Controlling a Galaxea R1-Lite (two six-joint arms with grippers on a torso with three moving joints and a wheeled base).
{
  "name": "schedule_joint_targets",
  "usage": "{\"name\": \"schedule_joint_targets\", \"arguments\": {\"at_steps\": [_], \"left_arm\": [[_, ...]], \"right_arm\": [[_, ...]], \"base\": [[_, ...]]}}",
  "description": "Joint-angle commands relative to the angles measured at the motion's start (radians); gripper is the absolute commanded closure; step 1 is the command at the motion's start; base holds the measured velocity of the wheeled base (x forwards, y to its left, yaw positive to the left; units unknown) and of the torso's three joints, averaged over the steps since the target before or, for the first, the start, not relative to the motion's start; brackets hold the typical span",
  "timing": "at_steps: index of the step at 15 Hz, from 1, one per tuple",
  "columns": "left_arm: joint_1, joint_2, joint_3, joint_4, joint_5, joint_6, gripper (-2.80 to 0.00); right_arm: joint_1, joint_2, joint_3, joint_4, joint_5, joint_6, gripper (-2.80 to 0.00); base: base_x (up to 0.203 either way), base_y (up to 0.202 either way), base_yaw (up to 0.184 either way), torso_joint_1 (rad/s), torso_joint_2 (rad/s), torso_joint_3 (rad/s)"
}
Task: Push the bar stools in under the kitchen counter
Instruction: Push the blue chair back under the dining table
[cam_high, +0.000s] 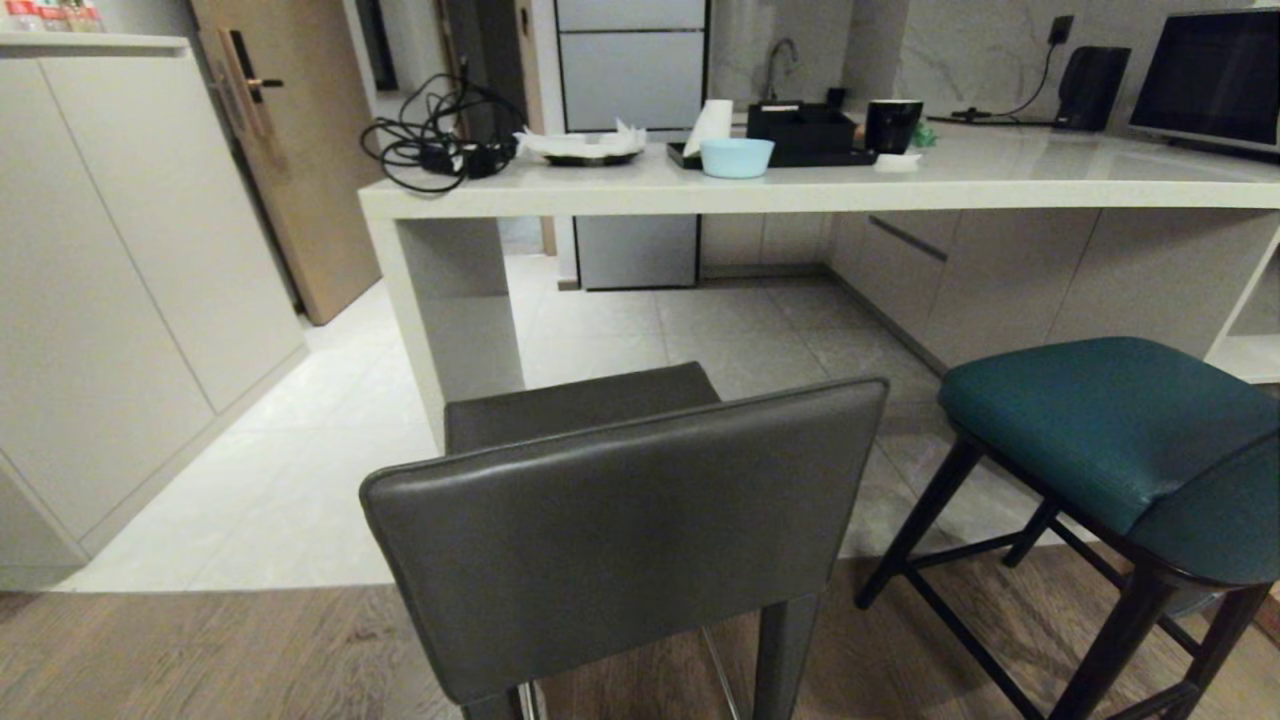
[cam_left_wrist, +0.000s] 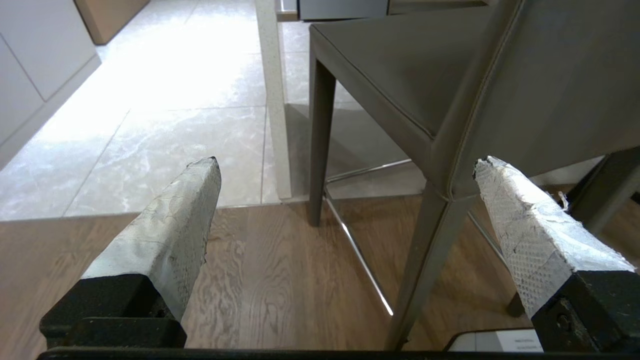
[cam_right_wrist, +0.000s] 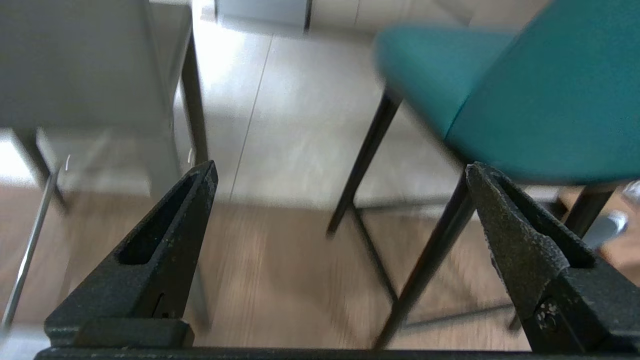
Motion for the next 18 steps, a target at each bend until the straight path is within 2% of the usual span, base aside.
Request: {"name": "schedule_joint_targets", "arguments": {"at_steps": [1,3,4,6,7,8,9,11,18], "left_arm": [[0.000,0.001,0.002,-0.006,-0.001,-0.013,-2.80],[-0.001,0.001,0.002,-0.006,0.003,-0.034,-2.80],[0.000,0.001,0.002,-0.006,0.002,-0.019,-2.80],[-0.001,0.001,0.003,-0.007,0.006,0.067,-2.80],[-0.002,0.001,0.013,-0.009,0.050,0.093,-2.80],[-0.003,0.001,0.037,-0.027,0.082,0.083,-2.80],[-0.002,0.001,0.053,-0.070,0.080,0.066,-2.80],[0.000,0.001,0.055,-0.077,0.049,0.122,-2.80],[-0.002,0.001,0.055,-0.077,0.046,0.114,-2.80]], "right_arm": [[0.000,-0.002,-0.003,0.032,0.026,-0.020,-2.80],[0.000,0.000,0.000,0.014,0.017,0.019,-2.80],[0.000,-0.002,0.000,0.015,0.016,0.026,-2.80],[0.000,0.000,0.000,0.015,0.017,0.028,-2.80],[0.000,0.000,0.000,0.015,0.014,0.039,-2.80],[0.000,-0.002,0.000,0.015,0.017,0.034,-2.80],[0.000,-0.002,0.000,0.015,0.019,0.026,-2.80],[0.000,-0.002,0.000,0.015,0.023,0.009,-2.80],[0.000,-0.002,0.000,0.016,0.005,0.035,-2.80]], "base": [[0.000,0.000,0.000,0.000,0.00,0.000],[0.000,0.000,0.000,0.000,0.00,0.000],[0.000,0.000,0.000,0.000,0.00,0.000],[0.000,0.000,0.000,0.000,0.00,0.000],[0.000,0.000,0.000,0.000,0.00,0.000],[0.000,0.000,0.000,0.000,0.00,0.000],[0.000,0.000,0.000,0.000,0.00,0.000],[0.000,0.000,0.000,0.000,0.00,0.000],[0.000,0.000,0.000,0.000,0.00,0.000]]}}
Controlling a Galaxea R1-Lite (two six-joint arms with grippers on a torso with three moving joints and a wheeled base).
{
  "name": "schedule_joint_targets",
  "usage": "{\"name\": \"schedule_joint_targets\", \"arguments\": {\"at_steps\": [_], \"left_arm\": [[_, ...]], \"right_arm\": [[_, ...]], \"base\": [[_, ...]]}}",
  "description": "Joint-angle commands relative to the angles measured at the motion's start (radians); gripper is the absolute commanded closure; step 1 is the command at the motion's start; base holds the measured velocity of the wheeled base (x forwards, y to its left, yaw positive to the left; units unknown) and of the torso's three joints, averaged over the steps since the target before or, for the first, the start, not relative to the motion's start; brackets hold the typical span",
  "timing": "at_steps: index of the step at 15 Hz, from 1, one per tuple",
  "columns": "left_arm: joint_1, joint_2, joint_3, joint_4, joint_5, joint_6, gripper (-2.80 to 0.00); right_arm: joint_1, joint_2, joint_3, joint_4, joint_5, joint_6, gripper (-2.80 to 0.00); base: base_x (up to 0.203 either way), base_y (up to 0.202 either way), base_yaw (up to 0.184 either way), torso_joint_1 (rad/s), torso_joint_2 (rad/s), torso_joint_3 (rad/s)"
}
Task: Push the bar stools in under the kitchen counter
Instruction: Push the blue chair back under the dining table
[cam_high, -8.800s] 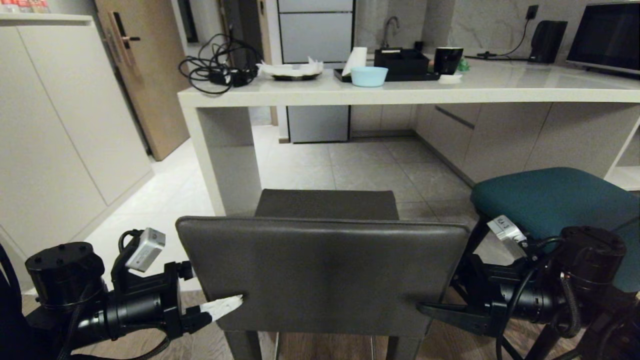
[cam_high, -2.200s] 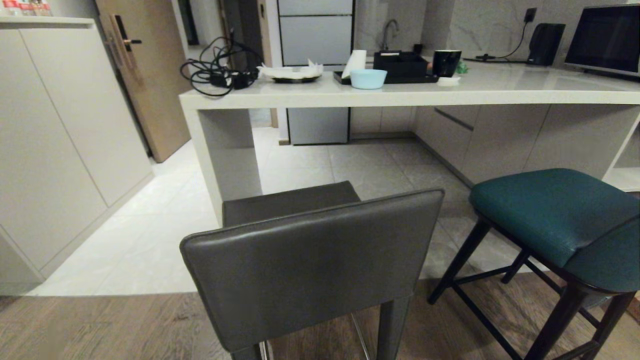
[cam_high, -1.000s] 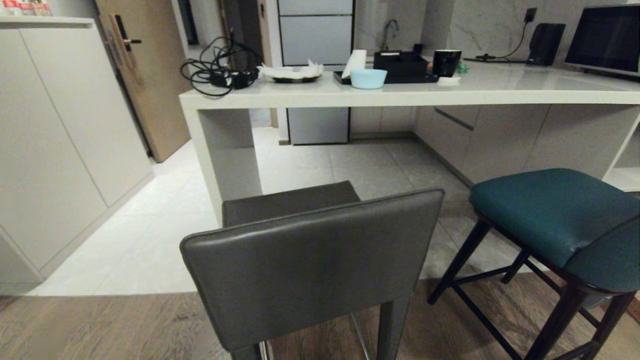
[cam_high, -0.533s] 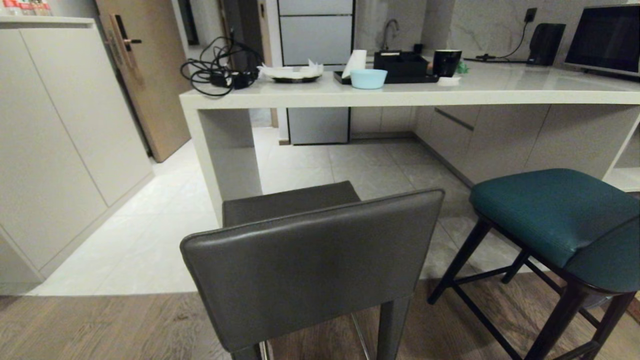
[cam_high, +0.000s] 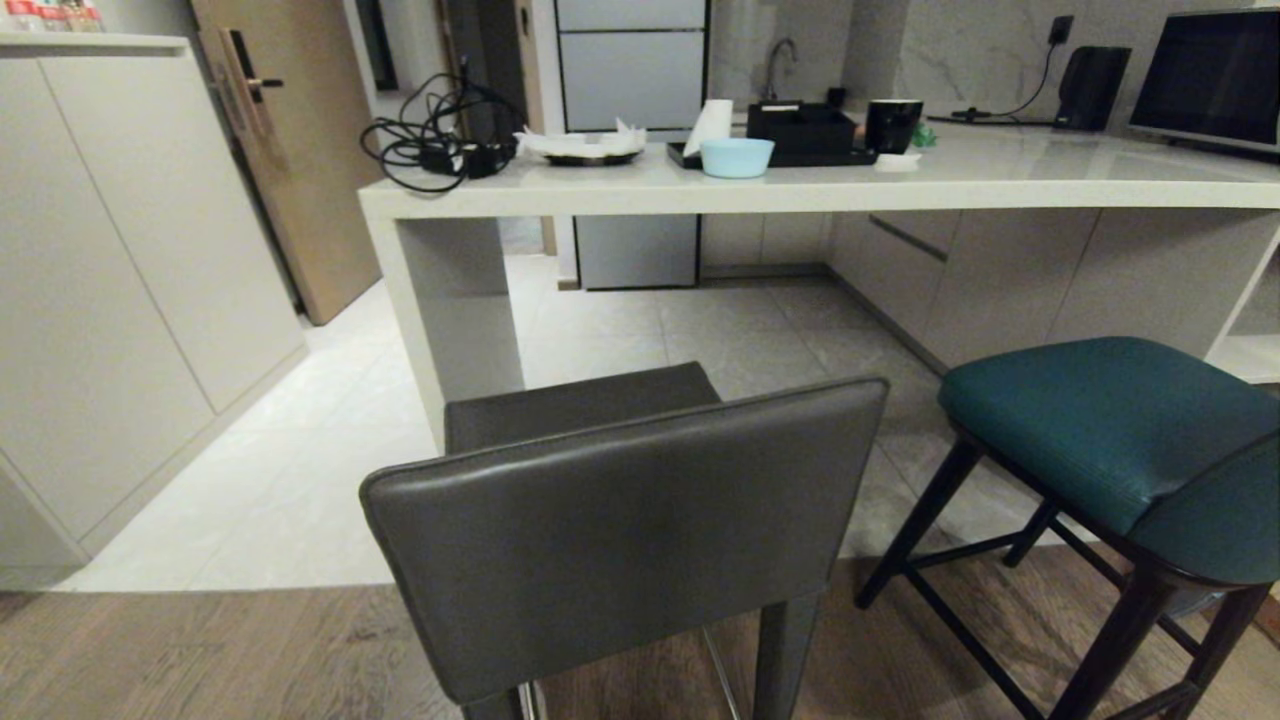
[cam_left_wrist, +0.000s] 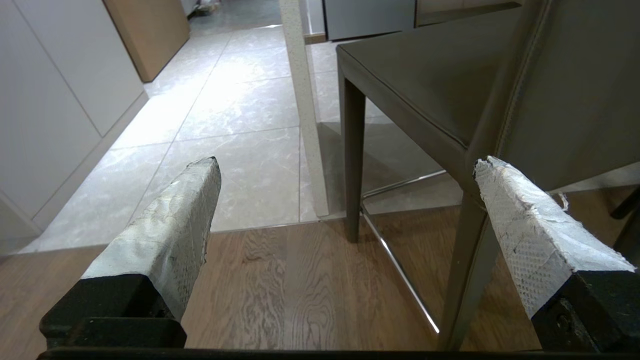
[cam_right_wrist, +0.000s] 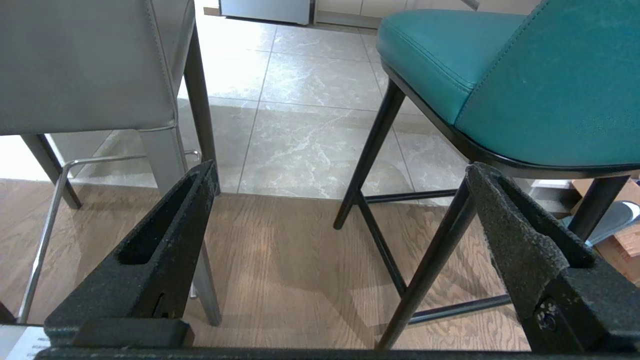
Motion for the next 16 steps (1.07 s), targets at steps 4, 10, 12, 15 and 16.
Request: {"name": "schedule_joint_targets", "arguments": {"at_steps": [4,10,12,15,16], "left_arm": [[0.002,0.001,0.018,-0.001,-0.005,0.010,0.00],[0.002,0.001,0.018,-0.001,-0.005,0.004,0.00],[0.002,0.001,0.018,-0.001,-0.006,0.007,0.00],[0.000,0.001,0.018,-0.002,-0.006,0.000,0.00],[0.002,0.001,0.018,-0.001,-0.008,-0.001,0.00]], "right_arm": [[0.000,0.000,0.002,0.001,0.002,0.001,0.00],[0.000,0.000,0.000,0.000,-0.016,0.031,0.00],[0.000,0.000,0.000,0.000,-0.015,0.029,0.00],[0.000,0.000,0.000,0.000,-0.013,0.029,0.00],[0.000,0.000,0.000,0.000,-0.015,0.031,0.00]], "base": [[0.000,0.000,0.000,0.000,0.00,0.000],[0.000,0.000,0.000,0.000,0.00,0.000],[0.000,0.000,0.000,0.000,0.00,0.000],[0.000,0.000,0.000,0.000,0.00,0.000],[0.000,0.000,0.000,0.000,0.00,0.000]]}}
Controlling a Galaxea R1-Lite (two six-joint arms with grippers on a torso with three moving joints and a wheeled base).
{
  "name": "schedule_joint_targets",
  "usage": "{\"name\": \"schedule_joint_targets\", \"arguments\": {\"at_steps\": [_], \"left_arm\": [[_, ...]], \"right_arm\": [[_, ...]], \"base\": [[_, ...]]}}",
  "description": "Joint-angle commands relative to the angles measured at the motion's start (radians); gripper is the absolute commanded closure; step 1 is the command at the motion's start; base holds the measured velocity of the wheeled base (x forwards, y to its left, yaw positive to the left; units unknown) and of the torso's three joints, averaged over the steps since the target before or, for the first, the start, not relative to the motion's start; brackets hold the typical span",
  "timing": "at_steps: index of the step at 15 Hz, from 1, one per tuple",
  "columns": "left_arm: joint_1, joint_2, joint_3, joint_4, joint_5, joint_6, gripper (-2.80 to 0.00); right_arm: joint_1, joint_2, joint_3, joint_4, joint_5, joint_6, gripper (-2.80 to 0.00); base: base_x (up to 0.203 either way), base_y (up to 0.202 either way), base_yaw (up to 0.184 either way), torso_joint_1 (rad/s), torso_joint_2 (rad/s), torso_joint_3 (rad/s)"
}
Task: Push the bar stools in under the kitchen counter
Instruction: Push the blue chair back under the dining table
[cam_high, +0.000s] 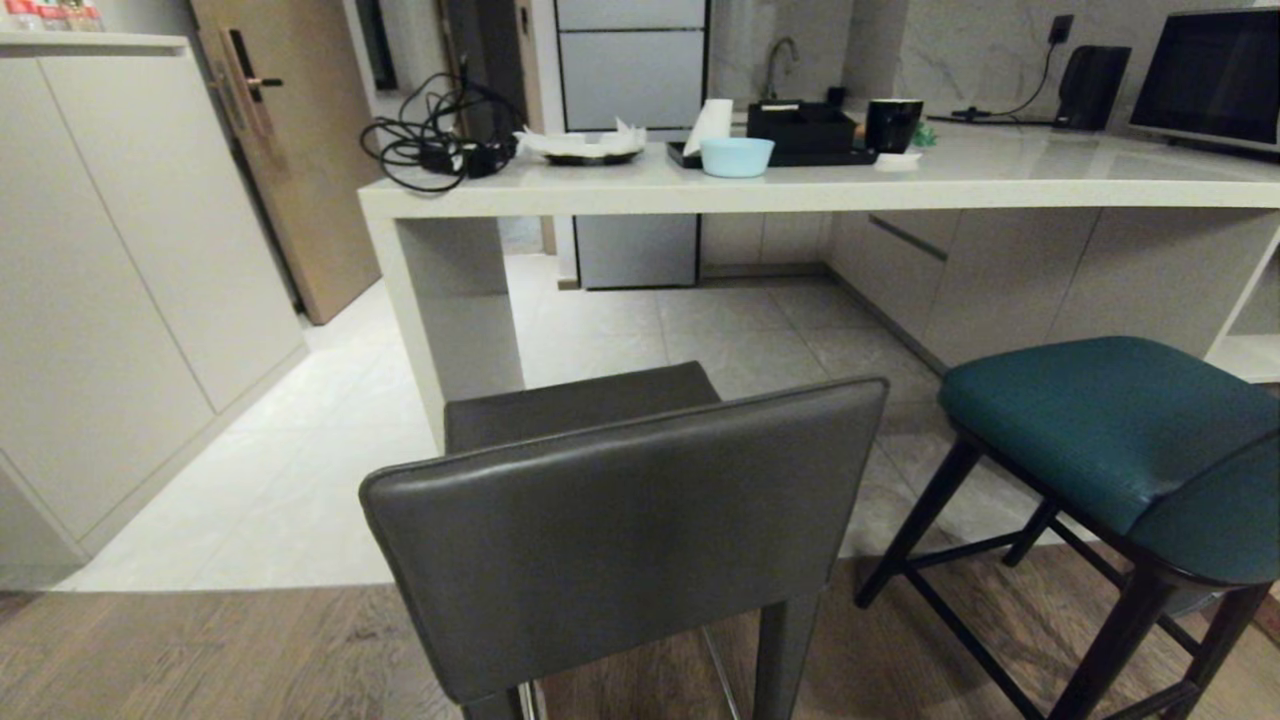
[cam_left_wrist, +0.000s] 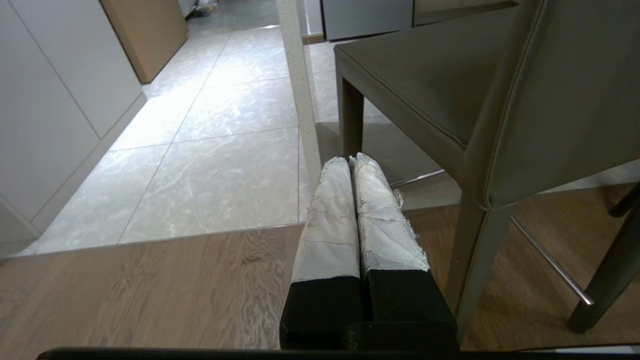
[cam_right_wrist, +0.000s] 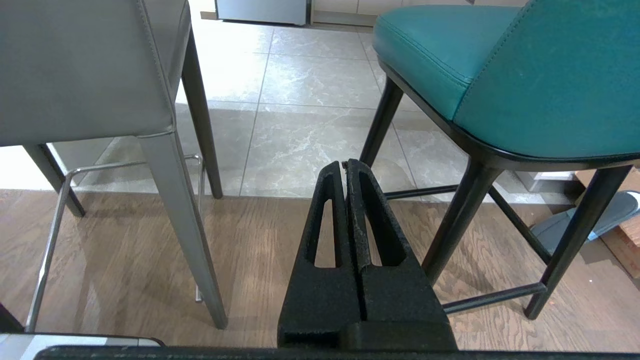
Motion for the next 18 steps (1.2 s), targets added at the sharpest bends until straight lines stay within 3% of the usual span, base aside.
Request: {"name": "schedule_joint_targets", "arguments": {"at_steps": [1,7,12,18], "left_arm": [[0.001,0.001,0.018,-0.002,0.000,0.002,0.00],[-0.001,0.001,0.018,0.000,0.010,-0.007,0.00],[-0.004,0.001,0.018,-0.006,0.044,-0.110,0.00],[-0.002,0.001,0.018,-0.006,0.044,-0.110,0.00]], "right_arm": [[0.000,0.000,0.000,0.000,-0.001,0.006,0.00],[0.000,0.000,0.000,-0.005,-0.004,0.060,0.00],[0.000,-0.001,0.000,-0.008,-0.024,0.081,0.00],[0.000,0.000,0.000,-0.008,-0.024,0.081,0.00]], "base": [[0.000,0.000,0.000,0.000,0.00,0.000],[0.000,0.000,0.000,0.000,0.00,0.000],[0.000,0.000,0.000,0.000,0.00,0.000],[0.000,0.000,0.000,0.000,0.00,0.000]]}}
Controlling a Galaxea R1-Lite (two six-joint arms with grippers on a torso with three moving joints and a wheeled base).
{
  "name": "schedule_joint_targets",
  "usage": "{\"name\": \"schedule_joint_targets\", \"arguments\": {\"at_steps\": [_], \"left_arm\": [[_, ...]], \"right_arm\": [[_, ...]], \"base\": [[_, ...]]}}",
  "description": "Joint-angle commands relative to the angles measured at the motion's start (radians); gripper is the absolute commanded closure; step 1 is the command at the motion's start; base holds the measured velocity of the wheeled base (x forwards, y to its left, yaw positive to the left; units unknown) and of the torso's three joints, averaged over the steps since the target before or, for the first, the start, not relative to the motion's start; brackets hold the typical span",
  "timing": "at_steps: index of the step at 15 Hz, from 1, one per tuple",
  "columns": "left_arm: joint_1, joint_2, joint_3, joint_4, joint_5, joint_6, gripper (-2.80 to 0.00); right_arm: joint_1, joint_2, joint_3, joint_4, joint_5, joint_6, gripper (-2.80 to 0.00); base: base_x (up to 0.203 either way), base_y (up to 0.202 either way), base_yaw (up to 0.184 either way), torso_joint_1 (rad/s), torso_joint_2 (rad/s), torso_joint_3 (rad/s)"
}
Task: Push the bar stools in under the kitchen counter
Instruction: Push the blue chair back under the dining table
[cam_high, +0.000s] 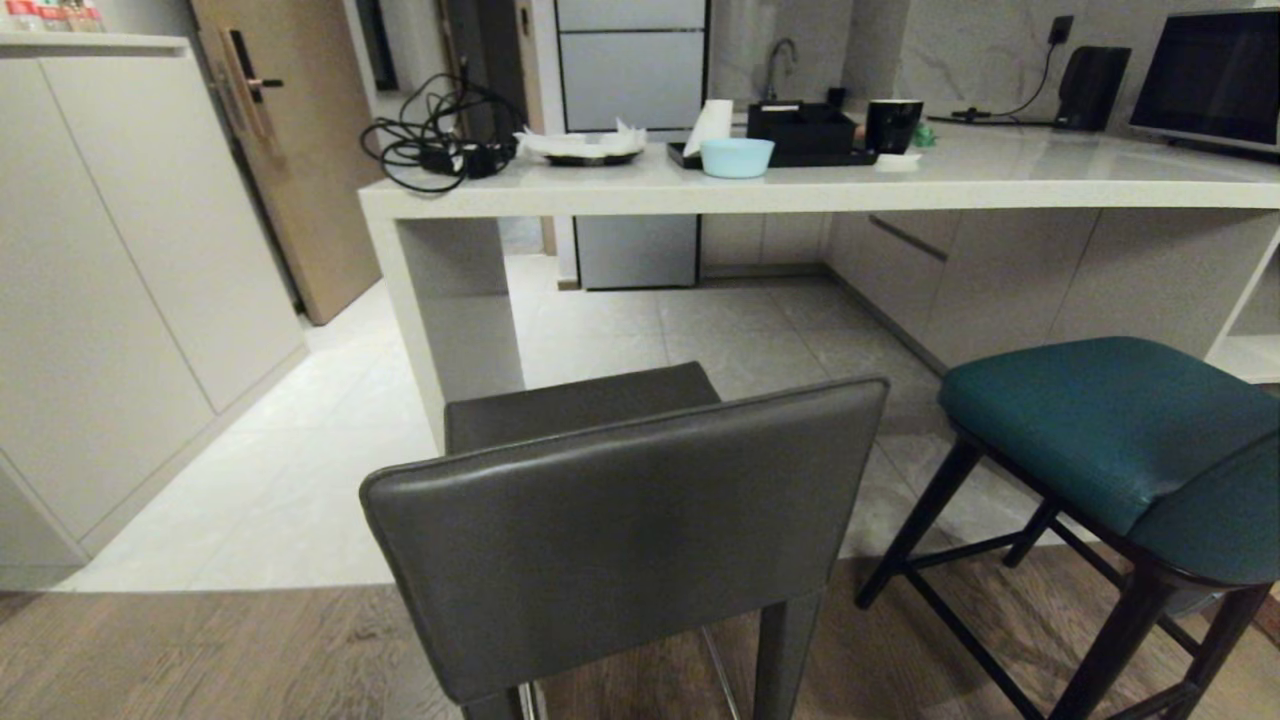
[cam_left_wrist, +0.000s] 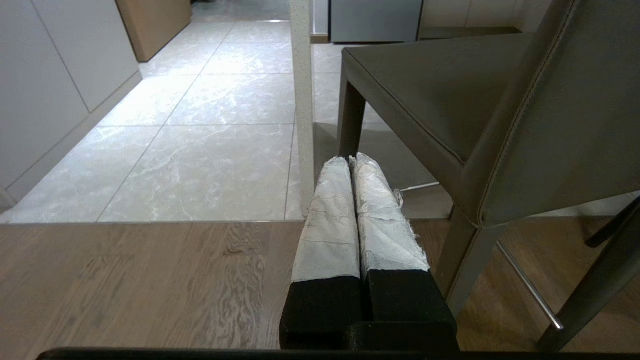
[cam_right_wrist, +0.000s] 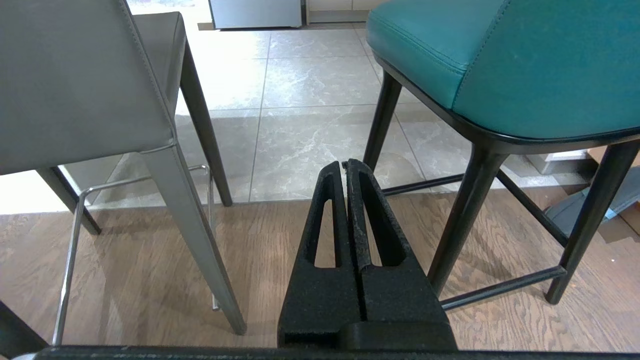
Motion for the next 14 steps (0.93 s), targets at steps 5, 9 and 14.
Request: {"name": "schedule_joint_targets", "arguments": {"at_steps": [5,9,14], "left_arm": [[0.000,0.001,0.018,0.000,-0.001,0.000,0.00],[0.000,0.001,0.018,0.000,0.000,0.000,0.00],[0.000,0.001,0.018,0.000,0.000,0.000,0.00]], "right_arm": [[0.000,-0.001,0.000,0.000,0.001,-0.001,0.00],[0.000,0.000,0.000,0.000,0.001,-0.001,0.00],[0.000,0.000,0.000,0.000,0.001,-0.001,0.00]], "base": [[0.000,0.000,0.000,0.000,0.00,0.000],[0.000,0.000,0.000,0.000,0.00,0.000],[0.000,0.000,0.000,0.000,0.00,0.000]]}}
